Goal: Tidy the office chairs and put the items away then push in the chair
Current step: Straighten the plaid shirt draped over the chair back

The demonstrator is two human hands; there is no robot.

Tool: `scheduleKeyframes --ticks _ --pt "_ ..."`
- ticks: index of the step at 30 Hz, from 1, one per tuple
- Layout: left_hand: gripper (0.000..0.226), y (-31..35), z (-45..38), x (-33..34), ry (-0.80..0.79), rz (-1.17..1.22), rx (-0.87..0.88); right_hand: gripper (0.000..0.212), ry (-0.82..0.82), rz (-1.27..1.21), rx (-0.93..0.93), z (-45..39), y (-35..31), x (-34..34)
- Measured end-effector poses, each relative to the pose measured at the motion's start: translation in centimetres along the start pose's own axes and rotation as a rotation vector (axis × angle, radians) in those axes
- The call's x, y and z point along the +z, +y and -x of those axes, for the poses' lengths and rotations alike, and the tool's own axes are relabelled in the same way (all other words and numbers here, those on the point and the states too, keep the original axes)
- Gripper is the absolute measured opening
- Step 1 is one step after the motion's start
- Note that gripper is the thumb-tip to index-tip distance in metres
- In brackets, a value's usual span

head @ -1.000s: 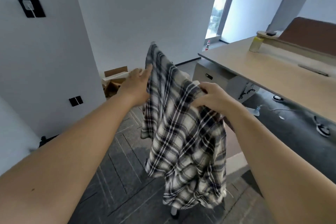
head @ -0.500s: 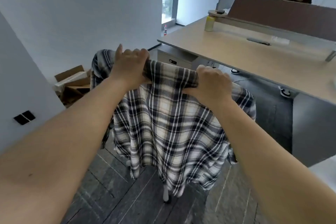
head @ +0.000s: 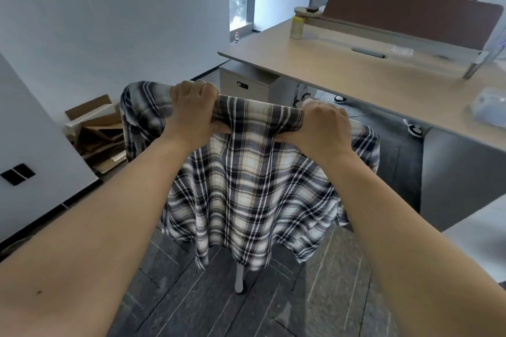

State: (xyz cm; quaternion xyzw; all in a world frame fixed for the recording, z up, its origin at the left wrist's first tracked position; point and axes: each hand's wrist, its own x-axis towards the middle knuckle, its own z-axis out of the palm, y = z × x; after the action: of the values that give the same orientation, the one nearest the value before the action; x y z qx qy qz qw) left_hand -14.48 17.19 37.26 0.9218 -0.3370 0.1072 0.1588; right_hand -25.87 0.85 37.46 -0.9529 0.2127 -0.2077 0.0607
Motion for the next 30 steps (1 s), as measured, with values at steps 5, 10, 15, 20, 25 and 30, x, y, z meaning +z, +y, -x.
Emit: scheduleKeyframes --ticks 5,10,15,20,25,30 --pt "0.063 3.2 -0.1 0.3 -0.022 0.009 0.043 0.065 0.012 0.002 0.034 1.5 2.7 -1.5" --pt "0.065 6.9 -0.1 0.8 -0.018 0.008 0.164 0.067 0.033 0.070 0.094 4.0 6.0 -3.8" --pt "0.065 10.9 0.4 1.2 -0.001 0.018 0.276 0.068 0.026 0.143 0.182 7.3 8.9 -5.8" --pt "0.071 14.0 0.8 1.7 -0.019 0.055 0.331 0.066 -0.028 0.143 0.311 10.3 10.9 -7.6" --pt "0.074 15.4 1.3 2.5 -0.007 0.052 0.386 0.062 -0.042 0.116 0.399 11.3 12.2 -8.3" --pt "0.072 16.9 0.7 3.9 0.014 -0.002 0.438 0.060 -0.049 0.081 0.404 11.2 14.2 -8.9"
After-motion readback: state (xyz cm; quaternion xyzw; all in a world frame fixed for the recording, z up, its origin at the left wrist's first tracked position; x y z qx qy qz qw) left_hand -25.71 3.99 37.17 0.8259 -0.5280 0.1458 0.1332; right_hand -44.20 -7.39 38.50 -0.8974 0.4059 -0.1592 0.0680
